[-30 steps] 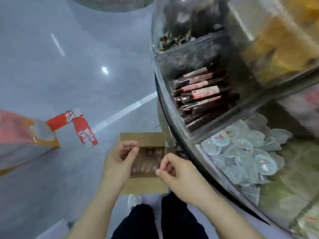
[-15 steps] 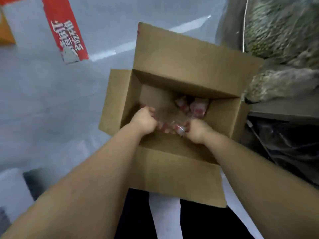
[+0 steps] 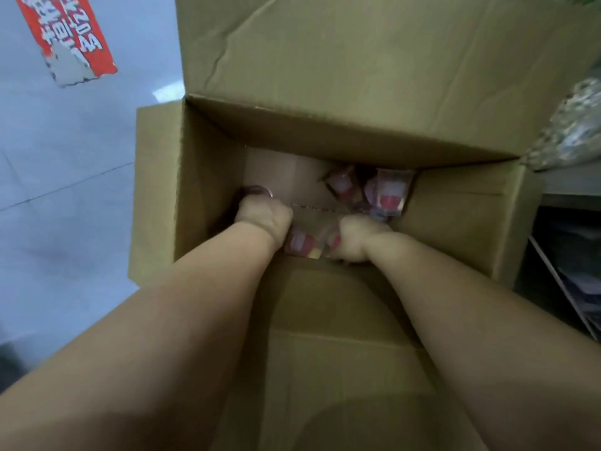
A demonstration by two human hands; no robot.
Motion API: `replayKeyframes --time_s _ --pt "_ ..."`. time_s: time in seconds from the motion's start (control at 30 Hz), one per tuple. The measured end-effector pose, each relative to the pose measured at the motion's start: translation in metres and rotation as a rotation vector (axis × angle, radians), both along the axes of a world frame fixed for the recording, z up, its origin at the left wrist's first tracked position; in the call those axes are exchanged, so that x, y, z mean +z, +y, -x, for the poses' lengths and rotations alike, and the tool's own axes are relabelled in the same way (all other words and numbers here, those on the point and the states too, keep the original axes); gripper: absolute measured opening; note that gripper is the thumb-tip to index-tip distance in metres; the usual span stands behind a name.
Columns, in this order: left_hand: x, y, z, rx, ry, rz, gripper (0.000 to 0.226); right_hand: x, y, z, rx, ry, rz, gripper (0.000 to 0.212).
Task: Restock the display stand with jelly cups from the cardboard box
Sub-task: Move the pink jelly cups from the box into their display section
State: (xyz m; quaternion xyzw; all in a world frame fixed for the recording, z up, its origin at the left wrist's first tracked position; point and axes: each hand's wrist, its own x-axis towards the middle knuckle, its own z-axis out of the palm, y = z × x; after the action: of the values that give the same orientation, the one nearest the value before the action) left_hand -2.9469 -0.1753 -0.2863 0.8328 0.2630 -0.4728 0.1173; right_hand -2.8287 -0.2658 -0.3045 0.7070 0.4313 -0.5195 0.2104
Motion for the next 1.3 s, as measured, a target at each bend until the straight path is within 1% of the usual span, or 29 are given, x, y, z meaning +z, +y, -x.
replayKeyframes --time_s 0.03,0.07,0.13,0.2,0.23,0.27,0.3,0.37,0.4,0.47,0.53,0.57,0.63,0.67,0.8,0.87,0.93,1.0,1.07,1.1,1.13,1.2,1.3 --pt "0.003 0.001 0.004 0.011 -0.023 0.011 0.026 0.001 0.001 -0.002 -0.065 0.018 -0.004 0.042" --pt "0.006 0.002 0.007 0.051 -0.057 0.015 0.030 0.002 0.002 -0.003 -0.144 0.026 -0.016 0.044" --pt "0.017 0.004 0.010 0.167 -0.143 0.023 0.045 0.012 0.004 -0.002 -0.313 0.032 -0.060 0.046" --pt "0.041 0.005 0.011 0.406 -0.293 0.067 0.049 0.033 0.005 0.003 -0.517 0.081 -0.134 0.032" --pt "0.056 0.005 0.012 0.571 -0.394 0.120 0.045 0.049 0.005 0.006 -0.689 0.140 -0.189 0.022" --pt "0.076 0.005 0.014 0.731 -0.497 0.194 0.040 0.071 0.004 0.009 -0.900 0.208 -0.224 0.013" --pt "0.098 0.004 0.016 0.864 -0.589 0.275 0.039 0.097 0.003 0.010 -1.103 0.269 -0.244 0.009" --pt "0.151 0.000 0.022 1.120 -0.745 0.454 0.043 0.158 -0.001 0.010 -1.411 0.362 -0.270 0.013" --pt "0.182 -0.003 0.025 1.229 -0.817 0.538 0.044 0.193 -0.003 0.009 -1.520 0.416 -0.285 0.014" --pt "0.251 -0.009 0.028 1.357 -0.968 0.633 0.045 0.272 -0.007 0.010 -1.647 0.555 -0.325 0.010" --pt "0.327 -0.015 0.029 1.382 -1.102 0.682 0.047 0.357 -0.014 0.011 -1.683 0.684 -0.391 0.008" --pt "0.366 -0.017 0.029 1.374 -1.157 0.710 0.046 0.399 -0.018 0.011 -1.686 0.730 -0.441 0.011" --pt "0.440 -0.022 0.025 1.348 -1.255 0.760 0.040 0.479 -0.029 0.012 -1.649 0.741 -0.566 0.020" --pt "0.475 -0.024 0.022 1.325 -1.293 0.776 0.038 0.516 -0.035 0.013 -1.591 0.681 -0.633 0.024" --pt "0.587 -0.038 0.004 1.154 -1.360 0.857 0.034 0.639 -0.066 0.011 -1.207 0.220 -0.954 0.038" --pt "0.626 -0.048 -0.010 1.083 -1.382 0.873 0.036 0.686 -0.083 0.006 -1.151 0.092 -1.074 0.038" --pt "0.658 -0.063 -0.028 1.045 -1.364 0.913 0.044 0.722 -0.103 -0.002 -1.124 0.013 -1.185 0.040" --pt "0.685 -0.078 -0.049 0.974 -1.355 0.922 0.057 0.748 -0.125 -0.015 -1.100 -0.035 -1.277 0.055" --pt "0.707 -0.095 -0.074 0.851 -1.371 0.927 0.072 0.767 -0.148 -0.028 -1.107 -0.078 -1.309 0.065" --pt "0.717 -0.104 -0.087 0.797 -1.380 0.955 0.075 0.774 -0.160 -0.035 -1.117 -0.122 -1.310 0.065" --pt "0.725 -0.112 -0.100 0.746 -1.387 0.985 0.076 0.781 -0.171 -0.043 -1.126 -0.168 -1.316 0.063" --pt "0.738 -0.129 -0.126 0.635 -1.389 1.019 0.068 0.793 -0.196 -0.059 -1.137 -0.232 -1.344 0.056" --pt "0.754 -0.155 -0.160 0.543 -1.381 1.047 0.065 0.810 -0.235 -0.087 -1.100 -0.261 -1.402 0.056"
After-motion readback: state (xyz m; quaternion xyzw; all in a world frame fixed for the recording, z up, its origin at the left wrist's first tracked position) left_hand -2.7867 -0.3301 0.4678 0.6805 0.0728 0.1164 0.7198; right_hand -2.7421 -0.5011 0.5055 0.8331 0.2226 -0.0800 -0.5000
